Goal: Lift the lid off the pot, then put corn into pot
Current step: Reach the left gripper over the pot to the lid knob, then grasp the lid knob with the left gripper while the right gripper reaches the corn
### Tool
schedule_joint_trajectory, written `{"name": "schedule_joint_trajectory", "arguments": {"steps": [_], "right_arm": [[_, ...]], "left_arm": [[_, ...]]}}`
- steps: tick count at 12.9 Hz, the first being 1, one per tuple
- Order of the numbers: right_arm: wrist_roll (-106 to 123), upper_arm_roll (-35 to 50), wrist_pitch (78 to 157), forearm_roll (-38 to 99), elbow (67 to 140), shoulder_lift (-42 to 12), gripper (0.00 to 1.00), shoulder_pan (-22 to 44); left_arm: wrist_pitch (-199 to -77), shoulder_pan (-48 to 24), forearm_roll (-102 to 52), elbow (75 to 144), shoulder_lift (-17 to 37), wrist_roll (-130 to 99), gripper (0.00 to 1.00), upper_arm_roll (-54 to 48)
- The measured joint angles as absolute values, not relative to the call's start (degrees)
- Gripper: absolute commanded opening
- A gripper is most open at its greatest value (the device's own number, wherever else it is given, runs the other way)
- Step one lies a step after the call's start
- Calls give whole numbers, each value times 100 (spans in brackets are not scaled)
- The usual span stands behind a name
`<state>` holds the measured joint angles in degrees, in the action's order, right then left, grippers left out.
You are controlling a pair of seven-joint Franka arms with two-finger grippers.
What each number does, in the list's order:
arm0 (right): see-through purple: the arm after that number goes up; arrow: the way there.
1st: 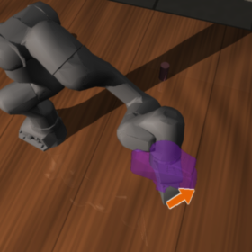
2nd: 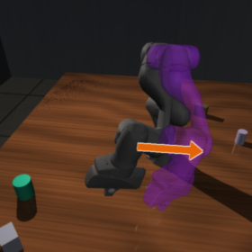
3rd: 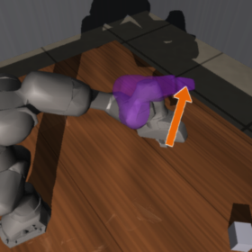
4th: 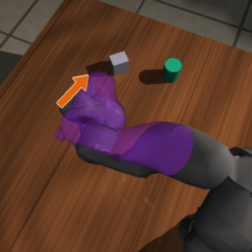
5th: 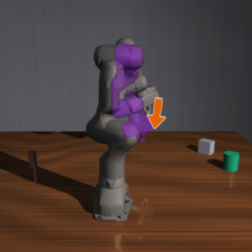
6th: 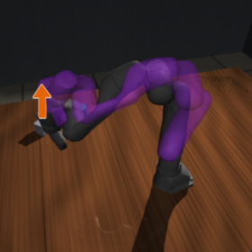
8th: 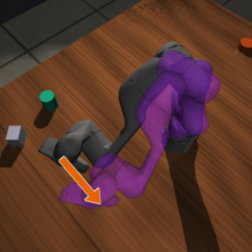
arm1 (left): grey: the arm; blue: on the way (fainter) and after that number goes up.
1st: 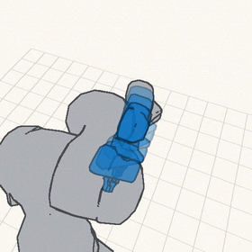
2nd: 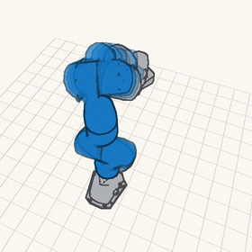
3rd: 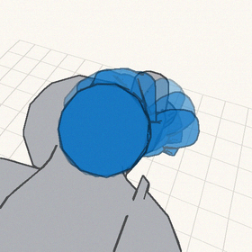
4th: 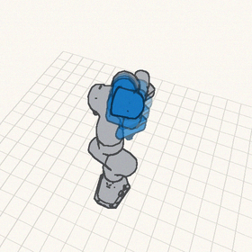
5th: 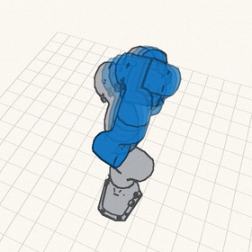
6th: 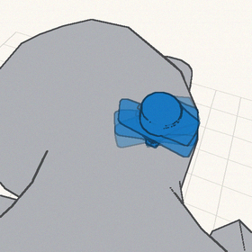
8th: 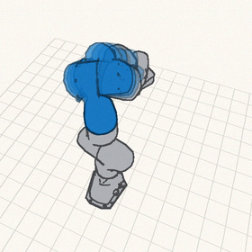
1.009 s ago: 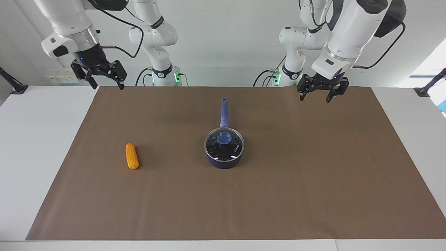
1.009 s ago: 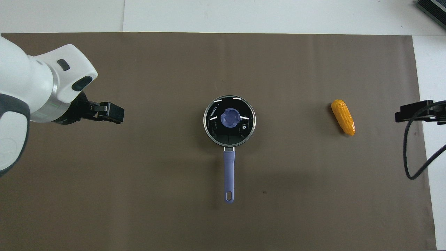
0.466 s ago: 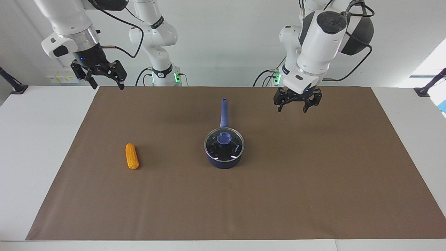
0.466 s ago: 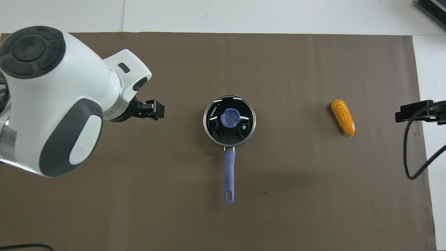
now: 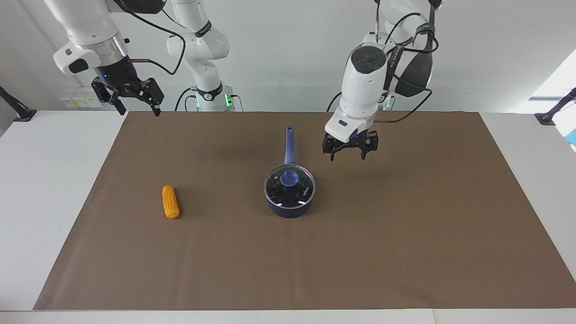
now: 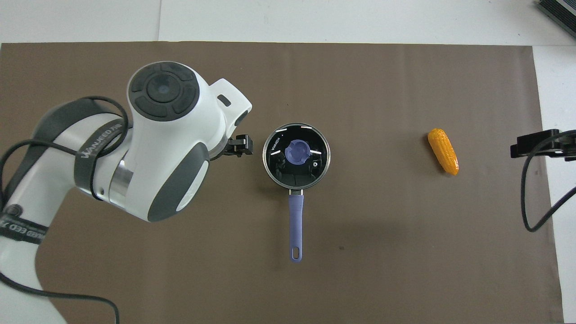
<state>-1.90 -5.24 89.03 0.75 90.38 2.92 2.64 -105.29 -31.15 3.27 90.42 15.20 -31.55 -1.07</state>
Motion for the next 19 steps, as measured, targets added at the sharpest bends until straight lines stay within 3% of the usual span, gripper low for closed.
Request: {"name": "schedule_joint_trajectory", "arguments": {"steps": [5,8,14,19], "right_arm": [[-190,-524,8903,75,9038,292,100,264],[-190,-524,8903,75,9038,292,100,264],[-190,-548,8903,75,9039,292,100,228],[-190,-549,8903,75,9043,294,100,190]], "left_arm": [[-10903,-3612,333,8981,1917,-3698,100,-113],[-10908,-3914,333,8512,2227,-4131,100,-110],[-10909,-3972,333,8084,2565,-4321,100,-95],[-10931,-4056,333,7456,3324,-4679,100,-99]]}}
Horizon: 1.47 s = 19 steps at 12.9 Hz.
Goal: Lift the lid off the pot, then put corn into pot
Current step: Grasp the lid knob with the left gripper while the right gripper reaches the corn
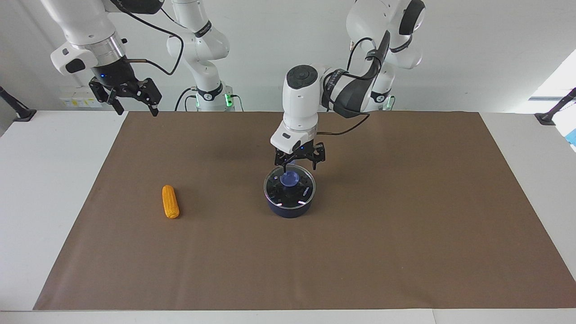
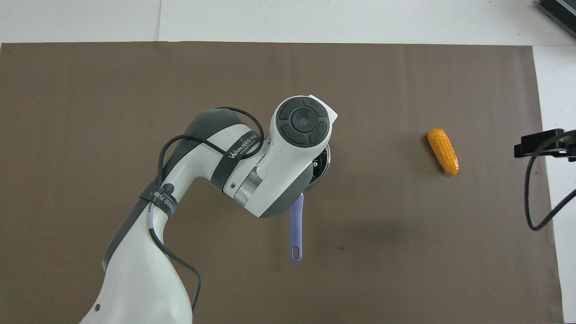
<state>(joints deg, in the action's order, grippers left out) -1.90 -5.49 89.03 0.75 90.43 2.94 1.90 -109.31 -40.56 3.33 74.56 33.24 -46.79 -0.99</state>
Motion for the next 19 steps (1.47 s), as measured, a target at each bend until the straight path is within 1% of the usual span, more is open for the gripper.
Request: {"name": "schedule_joint_trajectory", "arguments": {"steps": [4,8,9,11,12,13,14,15,16,17,19], "right_arm": [[-190,-504,8966,75,9102,295,100,193],[-34,-495,9482,75,9562,259,100,204],[57,-496,9690,75,9719,234,100,203],[147,-499,10151,75,10049,140,100,192],[174,-504,10437,75,10183,22,100,189],[235,-504,10718,75,10266,-151,100,189],[373,-504,11053,75,10320,-389,100,187],[555,-506,11422,75,10357,-665,100,184],[754,-509,11807,75,10379,-977,100,175],[920,-511,12117,75,10384,-1275,100,159],[1233,-511,12505,75,10420,-1712,100,131]], "left_arm": [[-10931,-4057,333,7337,3401,-4696,100,-97],[-10931,-4059,327,7326,3402,-4718,100,-98],[-10931,-4061,323,7326,3402,-4722,95,-98],[-10931,-4065,316,7326,3402,-4728,80,-98],[-10931,-4068,311,7326,3402,-4734,66,-98],[-10931,-4070,311,7326,3402,-4738,43,-98],[-10931,-4071,312,7325,3401,-4738,26,-98],[-10931,-4071,312,7325,3400,-4738,14,-96],[-10933,-4071,312,7325,3400,-4738,4,-96],[-10935,-4072,312,7325,3400,-4738,0,-95],[-10935,-4072,313,7325,3400,-4738,0,-95]]}}
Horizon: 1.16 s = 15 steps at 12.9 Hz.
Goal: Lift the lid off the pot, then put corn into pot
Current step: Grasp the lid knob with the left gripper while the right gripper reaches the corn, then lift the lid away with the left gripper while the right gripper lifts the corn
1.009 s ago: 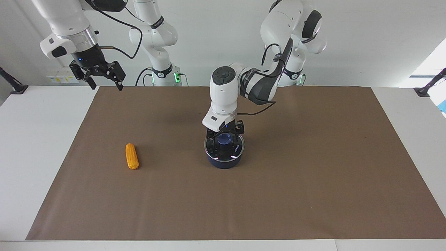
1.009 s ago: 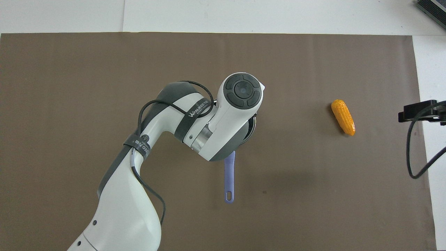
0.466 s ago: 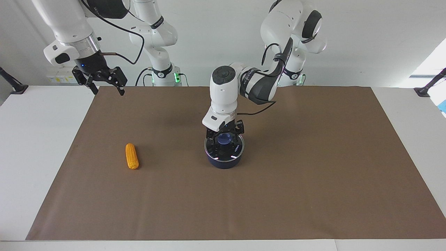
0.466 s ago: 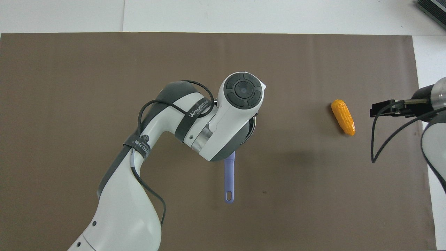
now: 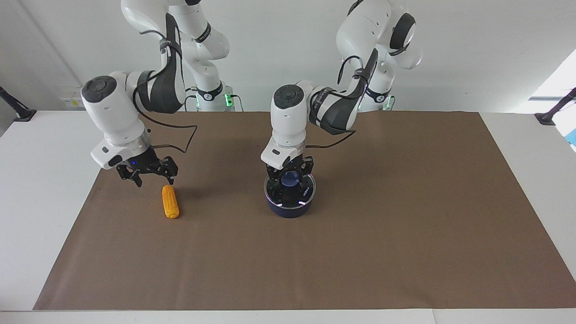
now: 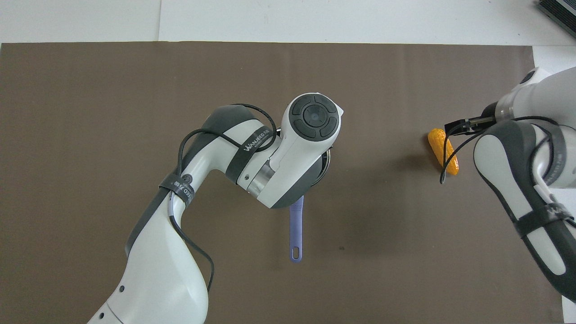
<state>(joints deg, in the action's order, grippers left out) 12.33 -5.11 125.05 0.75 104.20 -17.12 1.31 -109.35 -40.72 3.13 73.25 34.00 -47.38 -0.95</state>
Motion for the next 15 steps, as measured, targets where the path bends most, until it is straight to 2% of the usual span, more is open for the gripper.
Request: {"name": "schedule_joint_trajectory", "arguments": {"steps": [4,10,11,12,13,14,15], "right_arm": [[2036,-511,13206,75,10704,-2175,100,114],[2364,-505,13280,75,10752,-2295,100,116],[2431,-505,13280,75,10778,-2295,94,115],[2476,-505,13280,75,10803,-2295,86,115],[2493,-505,13280,75,10819,-2295,72,115],[2499,-505,13280,75,10830,-2295,44,115],[2500,-505,13280,75,10836,-2295,10,115]], "left_arm": [[-10934,-4073,313,7324,3377,-4738,0,-94],[-10698,-4047,314,7310,2859,-4742,0,74],[-10684,-3996,315,7310,2796,-4742,0,85],[-10662,-3912,315,7309,2723,-4742,0,95],[-10641,-3803,315,7309,2644,-4739,0,98],[-10601,-3679,314,7309,2539,-4717,0,99],[-10522,-3552,313,7310,2422,-4618,0,101]]}}
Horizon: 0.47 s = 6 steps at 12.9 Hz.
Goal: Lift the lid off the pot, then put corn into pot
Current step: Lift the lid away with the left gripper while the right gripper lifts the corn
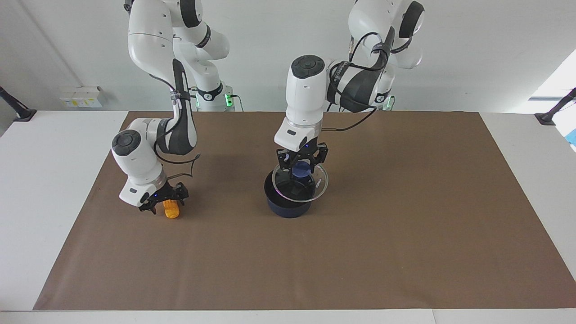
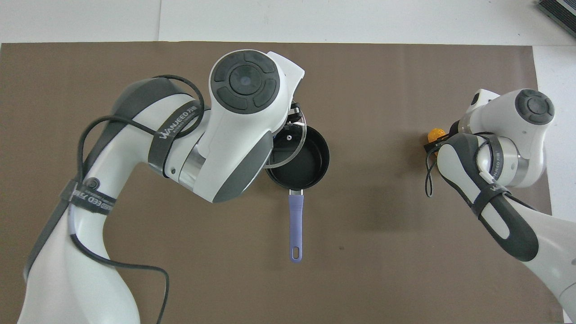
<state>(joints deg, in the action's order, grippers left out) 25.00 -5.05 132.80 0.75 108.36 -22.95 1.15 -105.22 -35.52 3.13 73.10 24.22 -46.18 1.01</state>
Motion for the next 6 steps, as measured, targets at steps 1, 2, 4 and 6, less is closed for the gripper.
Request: {"name": "schedule_joint_trajectory", "arguments": {"steps": [1,2,4,6], "right_arm": [[2501,-505,13280,75,10839,-2295,0,115],[2499,-506,13280,77,10840,-2295,0,115],[2296,-505,13255,80,10836,-2290,0,118],[1968,-500,13102,80,10780,-2280,0,188]], "left_arm": [[-10387,-3423,311,7311,2304,-4404,0,103],[-10255,-3294,311,7315,2200,-4167,0,104],[-10068,-3015,282,7319,2042,-3800,0,103],[-9905,-2711,176,7322,1946,-3365,0,105]]}}
